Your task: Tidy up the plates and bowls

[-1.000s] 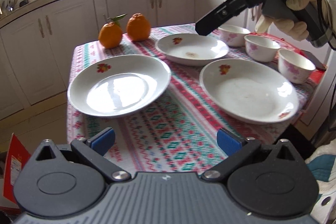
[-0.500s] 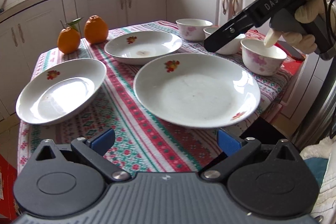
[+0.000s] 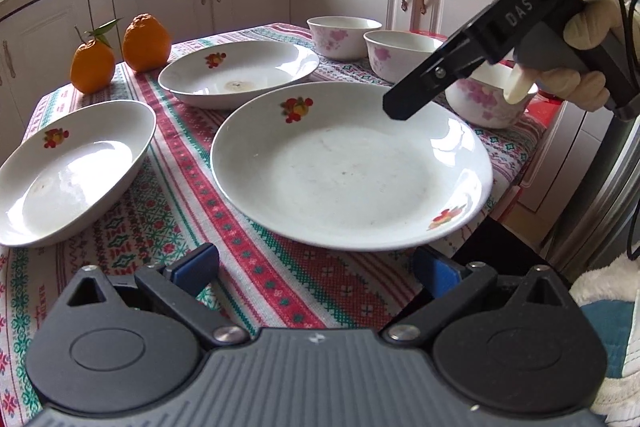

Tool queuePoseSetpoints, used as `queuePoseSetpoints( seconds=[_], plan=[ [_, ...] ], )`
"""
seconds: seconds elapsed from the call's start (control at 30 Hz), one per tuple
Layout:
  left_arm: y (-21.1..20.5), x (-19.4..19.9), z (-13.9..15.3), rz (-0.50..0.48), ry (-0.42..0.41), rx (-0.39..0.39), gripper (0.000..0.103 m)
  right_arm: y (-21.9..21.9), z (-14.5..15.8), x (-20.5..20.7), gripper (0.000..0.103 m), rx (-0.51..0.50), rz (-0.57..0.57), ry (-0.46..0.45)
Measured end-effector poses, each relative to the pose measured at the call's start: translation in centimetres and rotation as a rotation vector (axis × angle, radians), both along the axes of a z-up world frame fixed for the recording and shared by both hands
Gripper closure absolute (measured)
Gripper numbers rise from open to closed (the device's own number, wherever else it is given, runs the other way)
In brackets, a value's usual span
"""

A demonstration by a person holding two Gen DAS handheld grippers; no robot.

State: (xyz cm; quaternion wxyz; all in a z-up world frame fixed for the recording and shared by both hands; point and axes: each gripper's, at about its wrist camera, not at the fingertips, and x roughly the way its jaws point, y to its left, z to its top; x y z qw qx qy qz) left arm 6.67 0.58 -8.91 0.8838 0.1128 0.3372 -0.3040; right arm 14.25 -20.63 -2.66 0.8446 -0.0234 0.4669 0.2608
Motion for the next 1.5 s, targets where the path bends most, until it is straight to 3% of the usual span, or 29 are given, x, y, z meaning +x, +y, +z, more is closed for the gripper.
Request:
queuePoseSetpoints(
  seconds=[0.5, 0.77, 1.2, 1.5],
  plan=[
    [0.5, 0.6, -0.2, -0.086, -0.010, -0.010, 0.000, 0.4, -1.3, 1.6, 0.000, -0.014, -0.010, 0.056],
    [0.4, 0.8, 0.0, -0.074, 0.001, -0.002, 0.000, 0.4, -1.5, 1.9, 0.000, -0.038, -0.014, 0.058],
    [0.3, 0.5, 0.4, -0.132, -0.003, -0.043, 0.001, 0.9, -0.4, 3.4, 0.000, -0.085, 0.068, 0.079],
    [0.3, 0.5, 0.5, -0.135, 0.010, -0.061, 0.002, 1.4, -1.3, 5.0, 0.021, -0.102, 0.108, 0.145]
  ],
)
